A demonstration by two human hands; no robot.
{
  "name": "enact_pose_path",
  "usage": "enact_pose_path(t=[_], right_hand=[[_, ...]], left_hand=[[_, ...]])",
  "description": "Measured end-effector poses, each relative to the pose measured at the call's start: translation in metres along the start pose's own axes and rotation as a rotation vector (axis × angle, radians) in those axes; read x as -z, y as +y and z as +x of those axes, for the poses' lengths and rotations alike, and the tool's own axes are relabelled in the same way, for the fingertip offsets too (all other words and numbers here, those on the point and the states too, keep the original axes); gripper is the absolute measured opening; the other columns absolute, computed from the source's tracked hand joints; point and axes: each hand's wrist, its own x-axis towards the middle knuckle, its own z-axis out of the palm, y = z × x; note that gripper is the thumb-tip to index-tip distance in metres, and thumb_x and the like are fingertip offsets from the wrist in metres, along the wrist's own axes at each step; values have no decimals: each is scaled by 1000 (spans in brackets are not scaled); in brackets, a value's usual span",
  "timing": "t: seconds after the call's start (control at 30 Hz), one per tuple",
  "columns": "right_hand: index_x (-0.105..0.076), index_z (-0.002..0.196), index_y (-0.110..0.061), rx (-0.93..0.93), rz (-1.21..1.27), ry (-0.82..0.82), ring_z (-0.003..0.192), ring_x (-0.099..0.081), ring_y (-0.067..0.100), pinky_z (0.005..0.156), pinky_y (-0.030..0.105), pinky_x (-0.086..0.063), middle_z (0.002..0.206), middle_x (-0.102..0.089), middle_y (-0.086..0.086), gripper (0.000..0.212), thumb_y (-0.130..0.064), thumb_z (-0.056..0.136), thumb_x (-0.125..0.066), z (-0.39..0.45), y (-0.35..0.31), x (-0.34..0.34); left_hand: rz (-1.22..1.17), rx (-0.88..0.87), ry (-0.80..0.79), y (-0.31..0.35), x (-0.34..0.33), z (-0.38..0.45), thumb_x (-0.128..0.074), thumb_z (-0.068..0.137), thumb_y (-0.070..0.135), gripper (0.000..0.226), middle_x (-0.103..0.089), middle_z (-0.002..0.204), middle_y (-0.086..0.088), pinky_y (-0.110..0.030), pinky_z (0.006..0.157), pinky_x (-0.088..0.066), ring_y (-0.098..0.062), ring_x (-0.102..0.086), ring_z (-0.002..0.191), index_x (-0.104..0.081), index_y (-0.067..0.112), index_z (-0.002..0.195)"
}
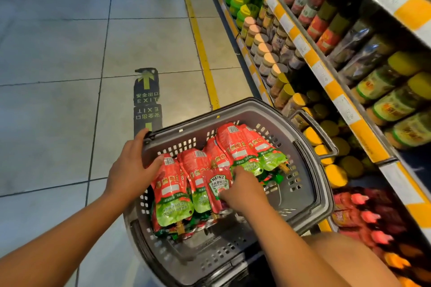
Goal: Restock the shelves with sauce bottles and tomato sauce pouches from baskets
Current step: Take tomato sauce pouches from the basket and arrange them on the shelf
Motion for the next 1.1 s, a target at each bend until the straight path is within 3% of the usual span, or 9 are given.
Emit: enact_pose_path(t=[0.23, 0.37, 0.53, 0.6, 0.7, 0.8, 0.97, 1.1], right_hand=[[-37, 146, -16, -61, 75, -32, 122, -60, 33, 97, 40, -55, 138, -56, 11, 95, -39, 72, -92, -7, -3, 3], [-34, 148, -16, -82, 101, -45, 124, -58, 34, 100, 42, -54, 140, -53, 13, 100, -35, 70, -93, -11, -3, 4], [-34, 146, -10, -136, 125, -51, 125, -58, 33, 101, 39, -53, 140, -55, 12, 93, -27, 75, -91, -13, 0, 5], [-44, 139, -11, -142, 118, -58, 119, -61, 31, 97, 38, -54, 133, -61, 10, 83, -29, 73, -91, -14, -1, 6], [-66, 113, -17, -113, 88, -61, 100, -68, 26, 84, 32, -58, 111, -70, 4, 49, -30, 71, -88, -14, -2, 6], [-69, 111, -11, -143, 114, -61, 99, -68, 26, 75, 28, -53, 113, -71, 5, 48, -30, 71, -89, -15, 1, 3], [-61, 101, -9, -164, 194, -65, 92, -67, 27, 76, 34, -57, 102, -69, 6, 37, -21, 76, -85, -26, 2, 11], [-58, 102, -11, -143, 246, -41, 94, -70, 29, 86, 48, -61, 103, -72, 8, 44, -19, 69, -86, -39, 5, 19]], left_hand=[[14, -9, 3, 1, 0, -1, -67, 91, 58, 86, -49, 145, -3, -43, 78, -56, -27, -62, 118, -15, 45, 158], [21, -11, 2, -1, -1, -2, -67, 91, 59, 87, -49, 146, -4, -45, 79, -57, -28, -63, 117, -13, 45, 158], [23, -8, 2, 1, -1, -4, -66, 91, 60, 90, -47, 150, -3, -47, 80, -59, -28, -64, 119, -11, 43, 160], [24, -9, 2, 1, -1, -4, -66, 91, 60, 90, -47, 151, -3, -47, 80, -59, -28, -64, 120, -11, 43, 160], [26, -10, 2, 1, 0, -4, -65, 91, 60, 88, -48, 148, -5, -49, 80, -59, -29, -64, 118, -11, 43, 159], [33, -7, 3, 1, -1, -2, -64, 91, 60, 88, -48, 147, -5, -49, 79, -59, -29, -64, 117, -11, 43, 159], [23, -9, -3, -3, -1, -3, -64, 91, 62, 90, -48, 147, -4, -51, 79, -61, -29, -64, 117, -10, 43, 159], [22, -24, -1, -3, 1, -3, -63, 91, 61, 88, -48, 144, -6, -51, 78, -60, -30, -65, 115, -11, 41, 159]])
